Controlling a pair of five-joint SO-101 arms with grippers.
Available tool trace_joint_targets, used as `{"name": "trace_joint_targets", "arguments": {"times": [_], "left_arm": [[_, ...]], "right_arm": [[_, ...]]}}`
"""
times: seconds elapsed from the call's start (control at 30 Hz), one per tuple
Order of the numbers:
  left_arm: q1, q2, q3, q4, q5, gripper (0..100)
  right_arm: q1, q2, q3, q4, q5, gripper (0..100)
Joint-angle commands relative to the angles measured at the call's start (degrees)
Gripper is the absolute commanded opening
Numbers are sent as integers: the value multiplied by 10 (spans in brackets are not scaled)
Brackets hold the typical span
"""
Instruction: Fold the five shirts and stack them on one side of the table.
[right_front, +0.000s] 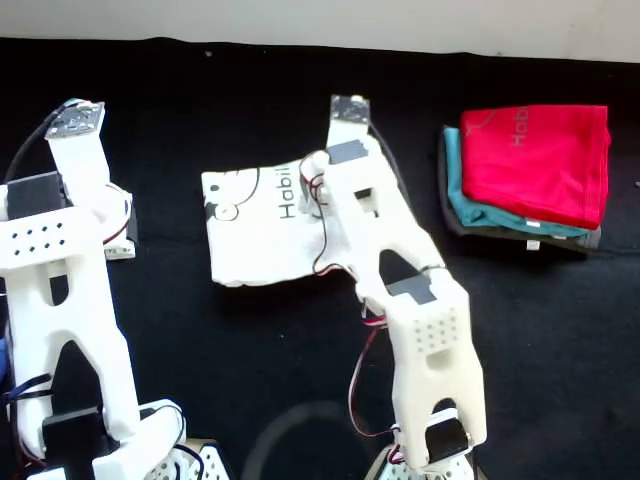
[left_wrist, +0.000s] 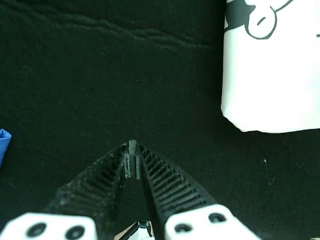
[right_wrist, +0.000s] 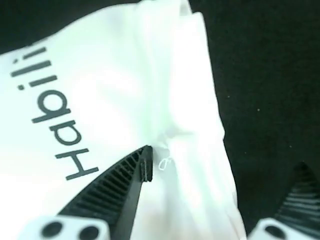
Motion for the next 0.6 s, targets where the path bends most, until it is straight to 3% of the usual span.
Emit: {"name": "trace_joint_targets", "arguments": {"times": [0.0, 0.2, 0.27, 0.37, 0.43, 0.57], "left_arm": [[-6, -22, -2, -1, -4, 14], [-13, -24, -2, -1, -4, 14], [-23, -24, -4, -1, -4, 14], [-47, -24, -7, -2, -4, 14], [-60, -24, -8, -5, -4, 14], [-66, -24, -7, -4, -4, 14]], "right_arm": [[-8, 47, -63, 0, -11, 403], [-8, 129, -154, 38, -9, 388], [-10, 138, -186, 65, -7, 275], [-10, 160, -225, 84, 4, 2], [-10, 173, -248, 98, 47, 36], [-7, 198, -291, 138, 58, 5]]}}
